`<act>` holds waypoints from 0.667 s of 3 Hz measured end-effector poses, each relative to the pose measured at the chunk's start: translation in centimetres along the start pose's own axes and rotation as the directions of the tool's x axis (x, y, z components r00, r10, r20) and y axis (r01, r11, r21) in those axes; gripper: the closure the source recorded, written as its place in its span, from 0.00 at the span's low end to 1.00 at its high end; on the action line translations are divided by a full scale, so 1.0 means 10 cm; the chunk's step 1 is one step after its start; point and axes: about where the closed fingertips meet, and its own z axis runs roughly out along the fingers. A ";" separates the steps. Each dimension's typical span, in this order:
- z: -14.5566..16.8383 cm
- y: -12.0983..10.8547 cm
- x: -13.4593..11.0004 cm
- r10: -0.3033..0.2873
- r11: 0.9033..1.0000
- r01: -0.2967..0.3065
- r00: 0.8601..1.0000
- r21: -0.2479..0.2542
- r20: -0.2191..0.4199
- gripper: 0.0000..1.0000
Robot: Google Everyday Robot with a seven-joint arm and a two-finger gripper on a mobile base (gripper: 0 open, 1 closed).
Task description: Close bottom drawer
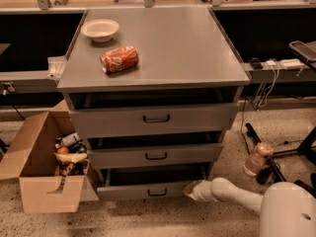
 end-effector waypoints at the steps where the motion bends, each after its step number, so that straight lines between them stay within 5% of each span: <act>1: 0.03 -0.03 -0.06 -0.006 1.000 0.006 1.000 0.011 0.021 1.00; 2: 0.07 -0.05 -0.15 -0.017 1.000 0.016 0.999 0.019 0.042 1.00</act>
Offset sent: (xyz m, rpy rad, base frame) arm 0.1541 -0.0502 0.0626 -0.0060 -0.2801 -0.1094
